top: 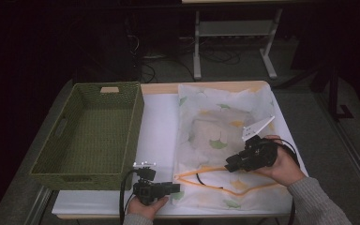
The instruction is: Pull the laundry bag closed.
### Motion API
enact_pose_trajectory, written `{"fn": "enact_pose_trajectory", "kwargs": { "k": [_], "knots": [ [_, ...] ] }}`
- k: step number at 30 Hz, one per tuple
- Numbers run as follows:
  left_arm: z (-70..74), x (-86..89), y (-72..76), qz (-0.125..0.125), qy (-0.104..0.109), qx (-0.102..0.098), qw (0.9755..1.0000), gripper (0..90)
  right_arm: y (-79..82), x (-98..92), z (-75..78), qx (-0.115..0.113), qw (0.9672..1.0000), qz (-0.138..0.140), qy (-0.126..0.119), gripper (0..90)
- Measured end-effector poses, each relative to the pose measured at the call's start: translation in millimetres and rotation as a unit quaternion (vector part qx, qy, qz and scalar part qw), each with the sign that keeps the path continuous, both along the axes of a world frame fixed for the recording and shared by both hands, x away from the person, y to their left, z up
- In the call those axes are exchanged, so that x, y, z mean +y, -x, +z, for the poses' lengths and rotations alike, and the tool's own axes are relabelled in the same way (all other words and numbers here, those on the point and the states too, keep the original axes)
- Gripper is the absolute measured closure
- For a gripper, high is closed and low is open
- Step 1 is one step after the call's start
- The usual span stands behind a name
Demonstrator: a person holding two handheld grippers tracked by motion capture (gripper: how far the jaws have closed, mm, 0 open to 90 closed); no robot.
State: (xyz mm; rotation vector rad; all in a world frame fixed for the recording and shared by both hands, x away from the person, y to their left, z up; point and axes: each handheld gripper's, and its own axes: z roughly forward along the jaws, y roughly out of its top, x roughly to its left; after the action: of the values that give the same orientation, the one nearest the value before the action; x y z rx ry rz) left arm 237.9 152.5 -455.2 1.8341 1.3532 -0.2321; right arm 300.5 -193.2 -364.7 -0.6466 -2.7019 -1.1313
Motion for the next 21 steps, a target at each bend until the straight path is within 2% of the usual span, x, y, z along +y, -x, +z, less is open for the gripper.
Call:
{"fn": "enact_pose_trajectory", "kwargs": {
  "k": [2, 5, 11, 21],
  "knots": [
    [-0.8, -0.3, -0.7, -0.003, -0.015, -0.010, 0.9998, 67.7, -1.2, 5.4, 0.8, -0.001, 1.0000, 0.004, 0.003, 66.6],
    [-2.9, 1.1, -2.6, -0.006, -0.013, -0.010, 0.9998, 76.6, -2.4, 12.6, 1.2, -0.002, 0.9999, 0.009, 0.004, 66.0],
    [-1.3, 2.0, -0.7, -0.011, -0.013, -0.020, 0.9997, 86.4, -5.2, 25.9, -0.1, -0.002, 0.9997, 0.018, 0.014, 64.6],
    [5.0, 6.4, 3.0, -0.011, 0.008, -0.032, 0.9994, 88.5, -9.0, 40.5, -1.1, -0.001, 0.9993, 0.028, 0.025, 64.4]
  ]
}}
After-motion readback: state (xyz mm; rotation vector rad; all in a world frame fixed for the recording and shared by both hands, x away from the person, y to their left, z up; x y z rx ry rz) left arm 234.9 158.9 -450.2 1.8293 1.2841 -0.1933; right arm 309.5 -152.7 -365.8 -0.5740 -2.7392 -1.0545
